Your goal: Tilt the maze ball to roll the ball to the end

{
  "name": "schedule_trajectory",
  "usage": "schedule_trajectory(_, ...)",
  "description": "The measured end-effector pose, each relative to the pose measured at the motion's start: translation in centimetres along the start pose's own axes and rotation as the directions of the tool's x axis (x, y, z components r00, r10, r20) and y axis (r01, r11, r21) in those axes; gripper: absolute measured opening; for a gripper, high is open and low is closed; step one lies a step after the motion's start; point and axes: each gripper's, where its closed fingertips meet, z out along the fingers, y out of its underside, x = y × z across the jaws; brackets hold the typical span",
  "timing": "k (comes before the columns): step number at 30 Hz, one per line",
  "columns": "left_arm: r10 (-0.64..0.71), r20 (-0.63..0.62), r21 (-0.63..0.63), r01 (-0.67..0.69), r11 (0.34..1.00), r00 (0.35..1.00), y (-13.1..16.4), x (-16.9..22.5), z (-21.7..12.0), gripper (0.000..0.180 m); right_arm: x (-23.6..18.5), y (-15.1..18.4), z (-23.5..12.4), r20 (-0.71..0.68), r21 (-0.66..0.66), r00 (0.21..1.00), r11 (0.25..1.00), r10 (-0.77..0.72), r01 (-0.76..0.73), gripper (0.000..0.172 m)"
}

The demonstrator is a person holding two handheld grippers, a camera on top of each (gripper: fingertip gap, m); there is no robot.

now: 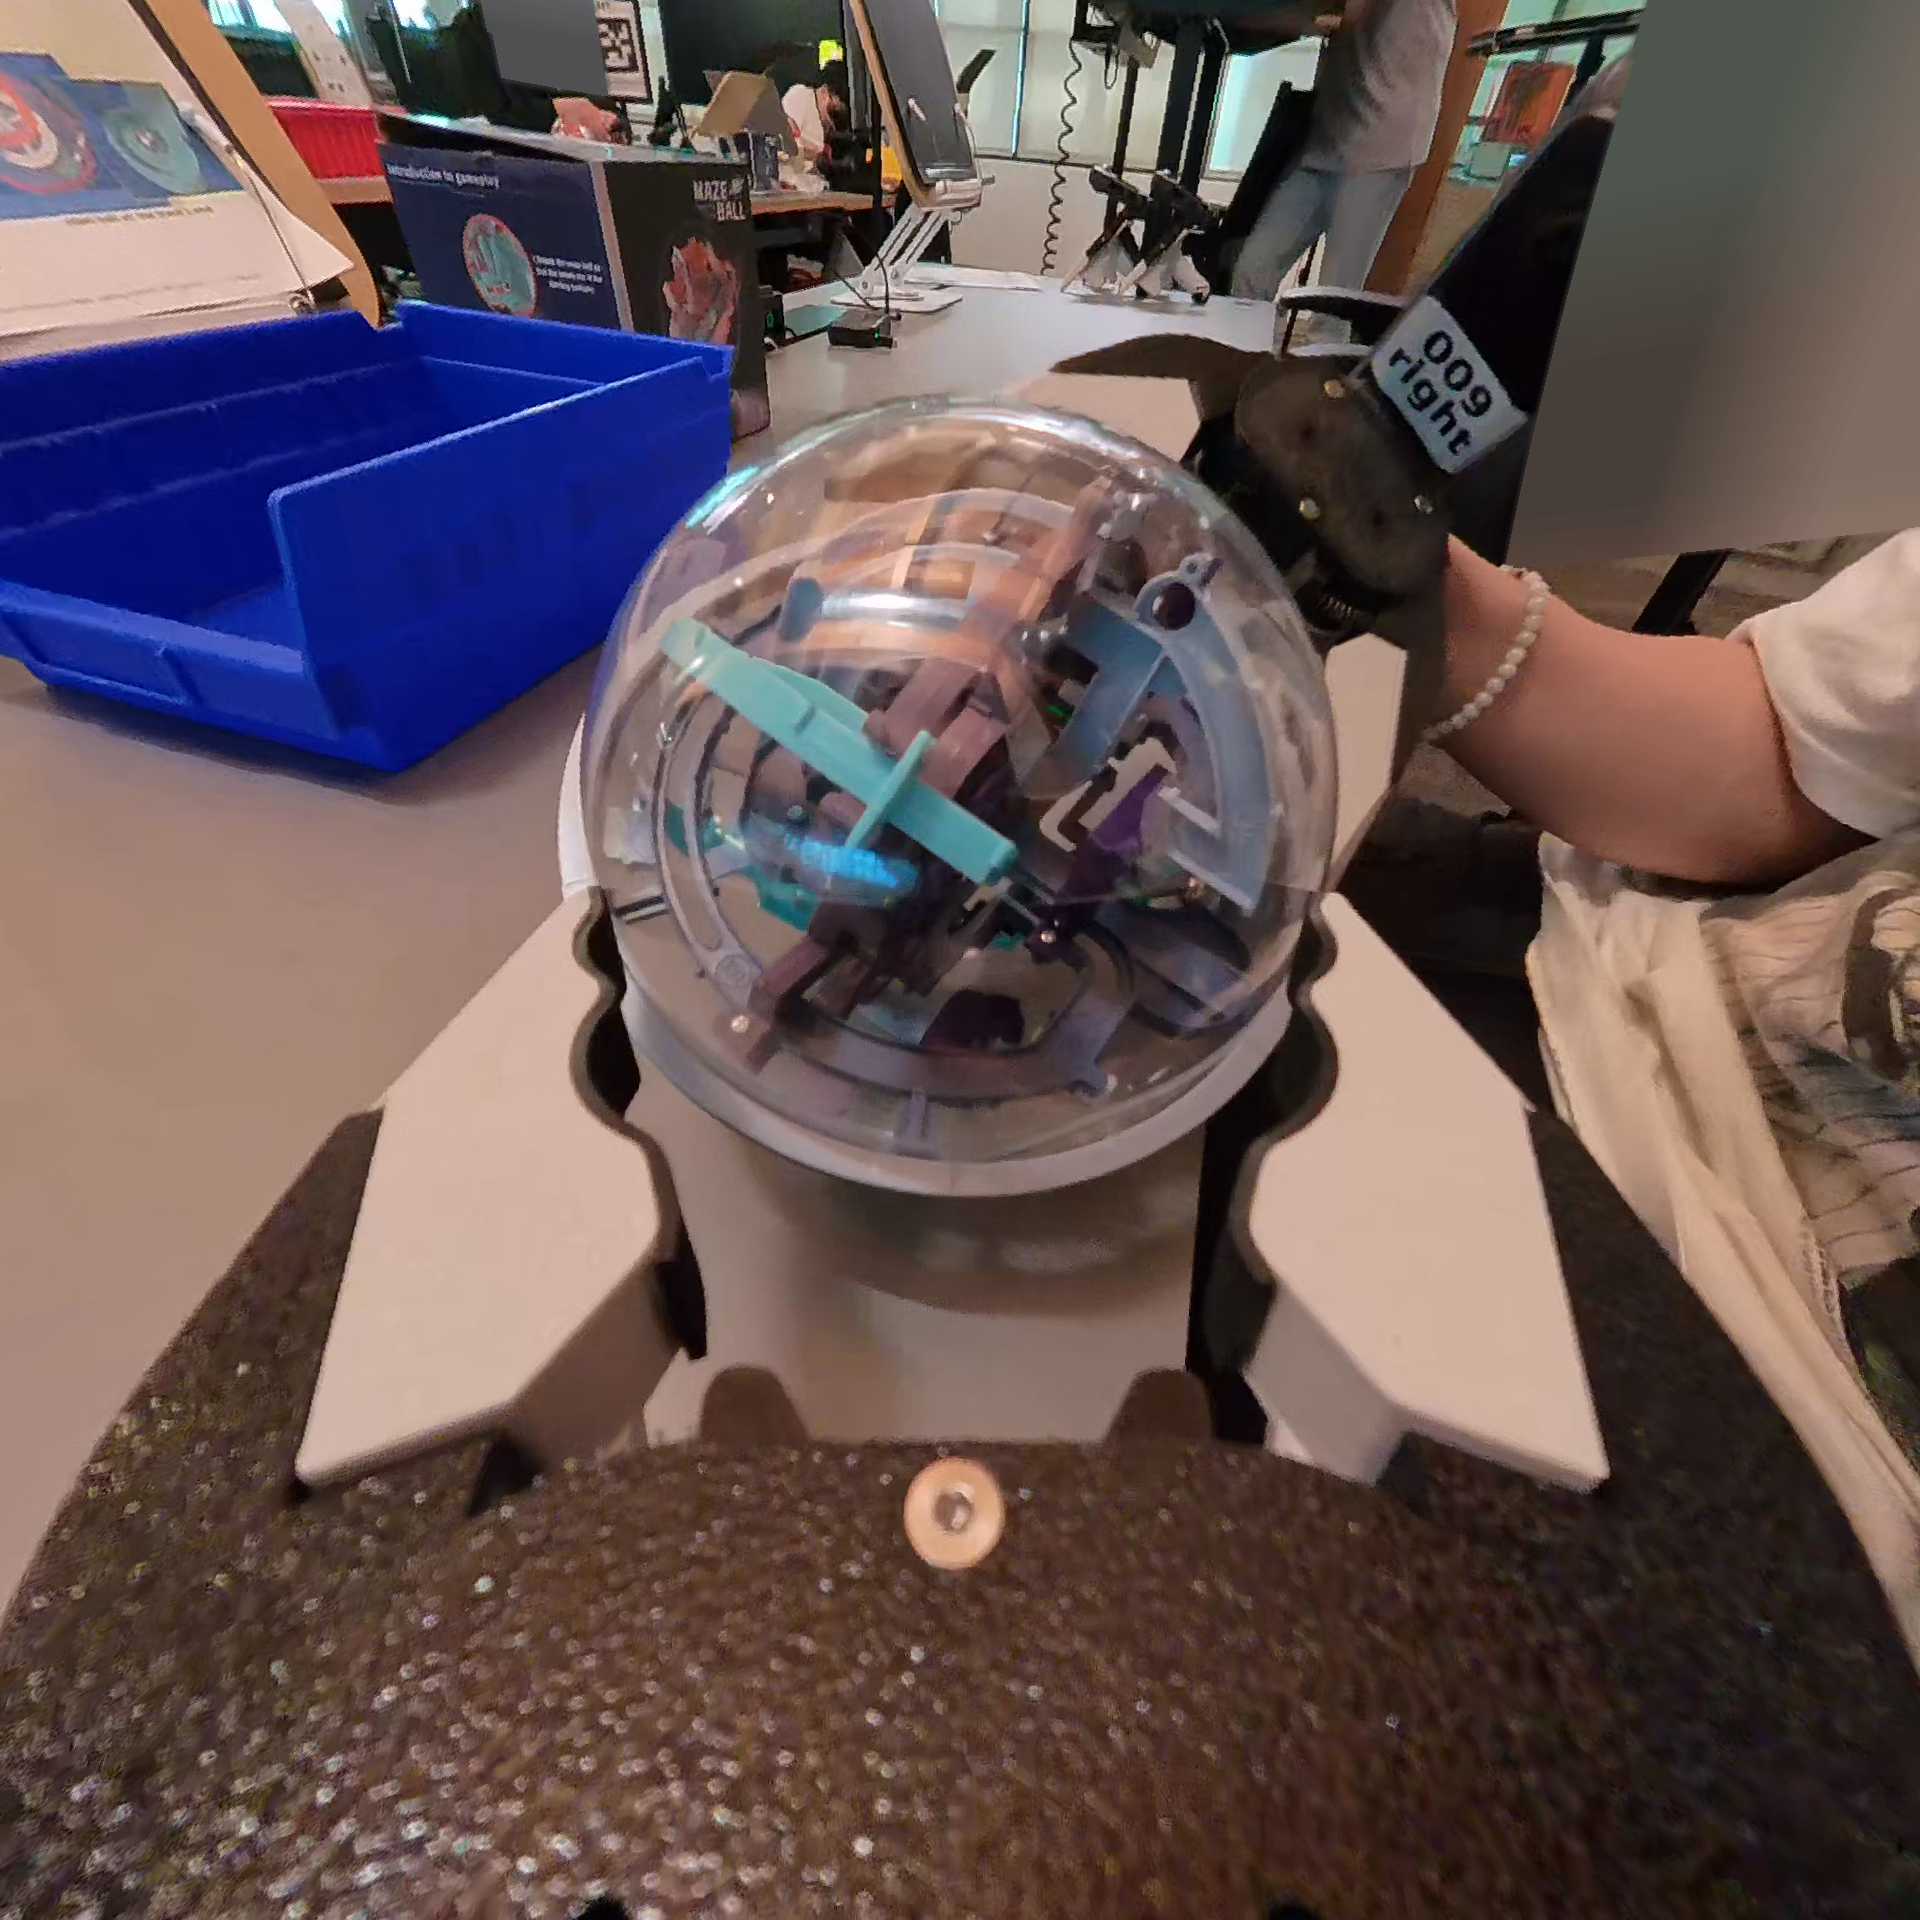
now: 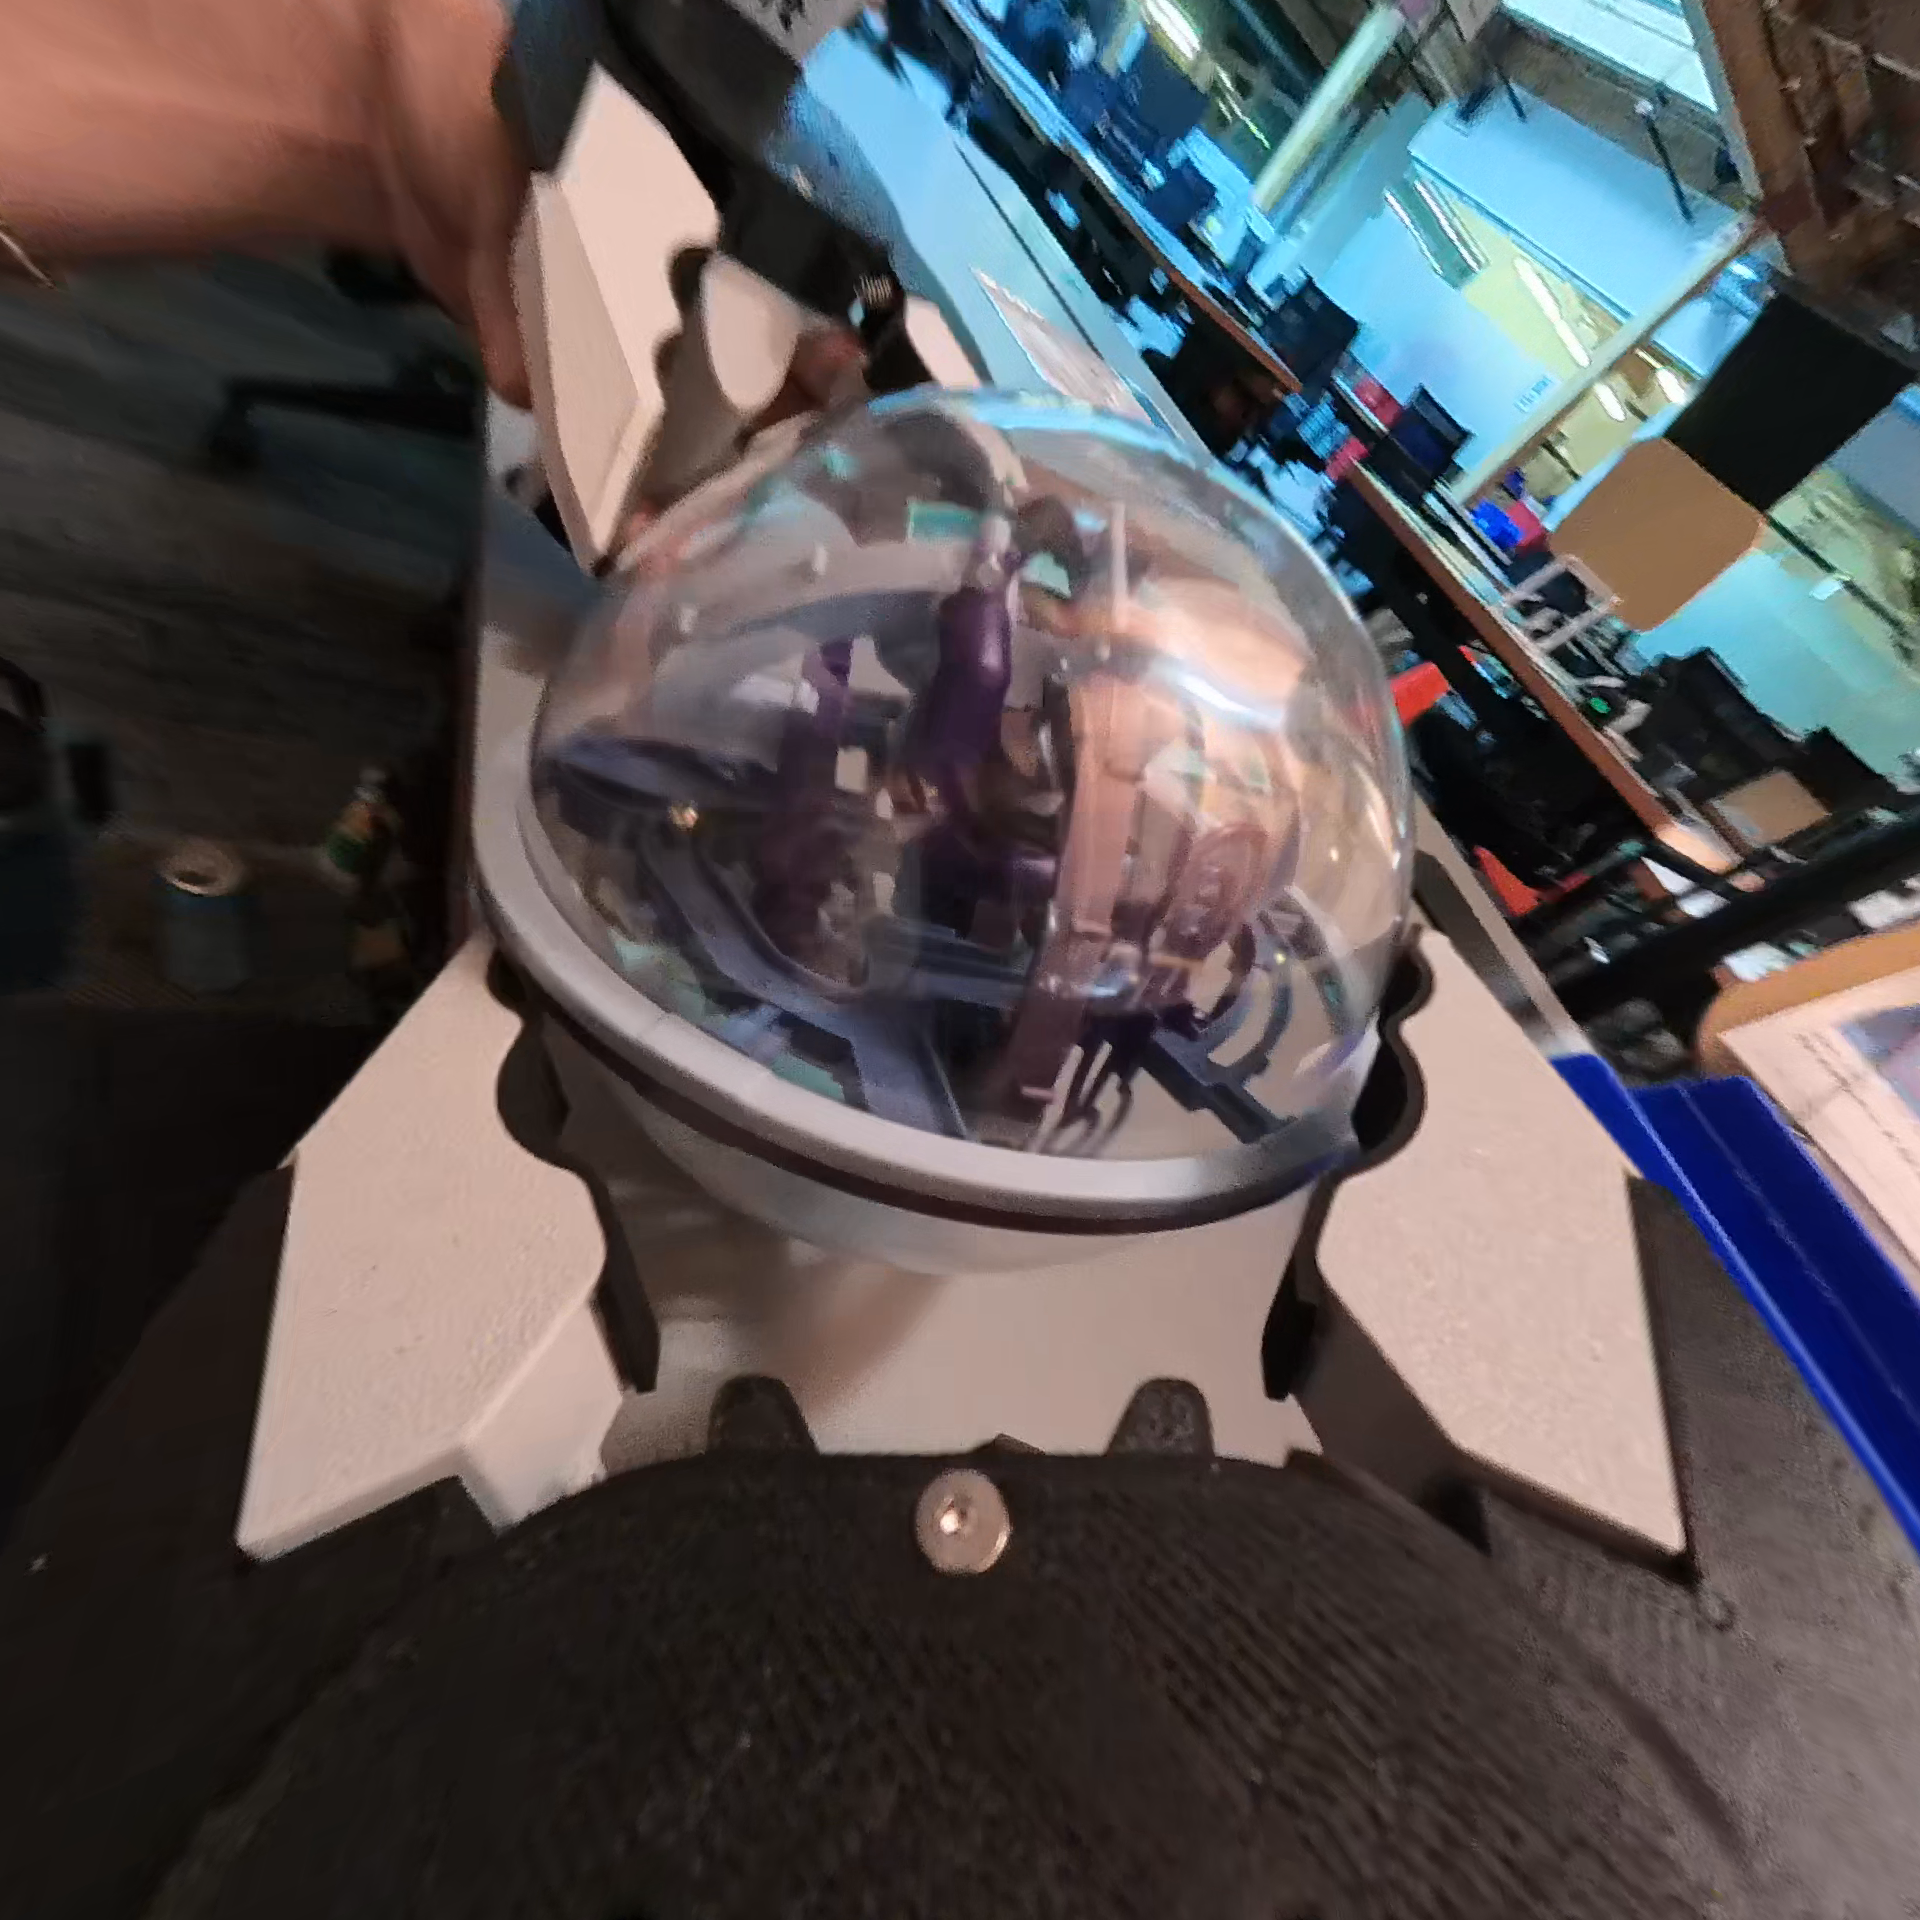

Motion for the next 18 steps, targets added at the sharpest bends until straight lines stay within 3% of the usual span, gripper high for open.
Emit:
schedule_trajectory(3,0.006,-0.007,0.026,-0.006,1.000,1.000,-0.6,0.2,0.1,0.123,0.0,1.1,-0.2,-0.044,-0.054,0.999,0.998,-0.012,0.010,0.150)
schedule_trajectory(9,-0.044,-0.033,0.103,0.047,0.994,0.998,-1.6,0.2,0.6,0.124,-0.2,1.3,-0.4,-0.109,0.004,0.979,0.985,0.173,-0.173,0.151)
schedule_trajectory(18,0.012,-0.036,0.062,-0.010,0.998,0.999,-1.0,0.8,0.7,0.129,-0.7,2.1,-0.5,-0.222,-0.110,0.970,0.986,0.097,-0.124,0.150)
